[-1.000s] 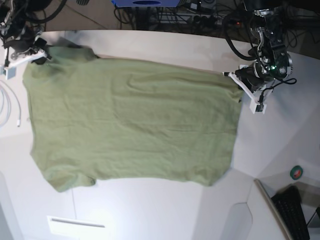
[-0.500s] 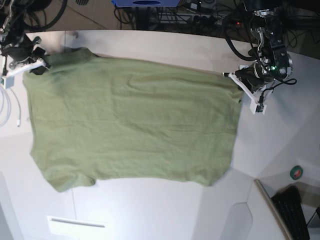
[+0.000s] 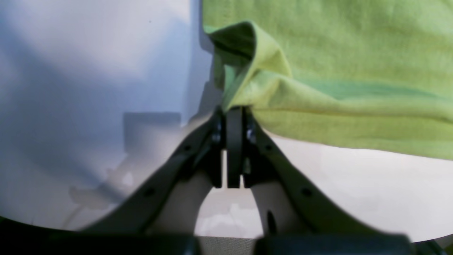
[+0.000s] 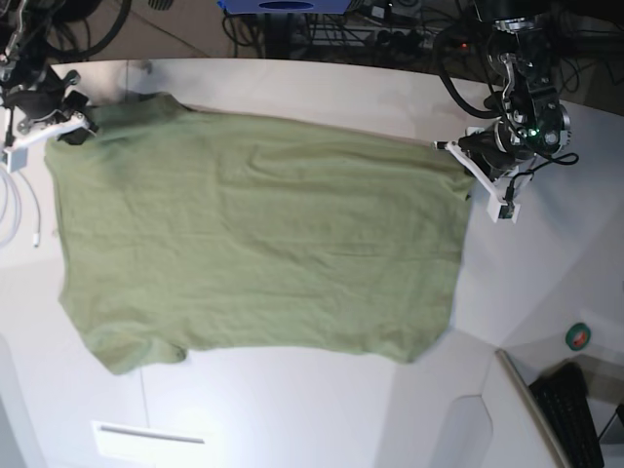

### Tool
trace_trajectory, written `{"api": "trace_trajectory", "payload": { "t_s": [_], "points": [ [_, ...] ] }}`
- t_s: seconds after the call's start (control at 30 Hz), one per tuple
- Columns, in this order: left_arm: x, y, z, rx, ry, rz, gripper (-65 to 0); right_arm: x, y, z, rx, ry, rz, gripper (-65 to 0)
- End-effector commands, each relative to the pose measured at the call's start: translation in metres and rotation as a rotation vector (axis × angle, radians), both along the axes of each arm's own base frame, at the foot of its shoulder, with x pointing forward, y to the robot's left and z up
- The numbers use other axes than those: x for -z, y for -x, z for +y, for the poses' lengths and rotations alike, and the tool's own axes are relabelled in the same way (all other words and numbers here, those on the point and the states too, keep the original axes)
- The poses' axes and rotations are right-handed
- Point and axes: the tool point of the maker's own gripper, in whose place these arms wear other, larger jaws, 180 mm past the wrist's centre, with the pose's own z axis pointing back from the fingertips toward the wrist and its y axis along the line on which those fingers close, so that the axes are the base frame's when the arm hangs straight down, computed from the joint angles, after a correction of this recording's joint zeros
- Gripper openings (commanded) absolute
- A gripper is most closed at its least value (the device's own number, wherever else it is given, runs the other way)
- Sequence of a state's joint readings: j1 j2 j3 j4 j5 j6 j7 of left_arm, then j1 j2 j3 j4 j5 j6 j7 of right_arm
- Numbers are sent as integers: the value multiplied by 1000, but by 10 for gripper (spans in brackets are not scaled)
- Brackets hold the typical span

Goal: Layout the t-shirt on the table in an organized manner, then fold the t-shirt properly
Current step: 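Hold the shirt corners with both grippers, keeping it spread flat, then drag the held shirt corners toward the shirt's middle with both grippers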

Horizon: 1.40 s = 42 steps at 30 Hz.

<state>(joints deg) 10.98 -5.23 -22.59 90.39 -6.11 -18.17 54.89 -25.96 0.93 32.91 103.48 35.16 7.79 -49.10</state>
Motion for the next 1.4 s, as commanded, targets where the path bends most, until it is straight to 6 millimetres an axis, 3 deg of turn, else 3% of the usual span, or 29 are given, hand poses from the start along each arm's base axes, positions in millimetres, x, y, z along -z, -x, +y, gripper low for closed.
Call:
{"api": "trace_trajectory", "payload": {
  "t_s": [0.0,0.13,0.5,1.13,1.37],
  "points": [
    [-9,-8,4,-2,-10,-36,-650,-6,-2,-6,0,19,-23,-650],
    [-9,-8,4,-1,-10,-33,-650,-16,-7,-4,-16,34,-51,-650],
    [-4,-29,-8,-13,33,-43,-650,-37,-64,-6,-38,53,-109,-650],
    [-21,-70,-17,-29,76,-49,-650,-5,-119,-27,-9,49,-37,-650],
    [-1,-70,-23,-34,113,10,-650,-12,-135,-26,-8,42,-66,-650]
  ]
}}
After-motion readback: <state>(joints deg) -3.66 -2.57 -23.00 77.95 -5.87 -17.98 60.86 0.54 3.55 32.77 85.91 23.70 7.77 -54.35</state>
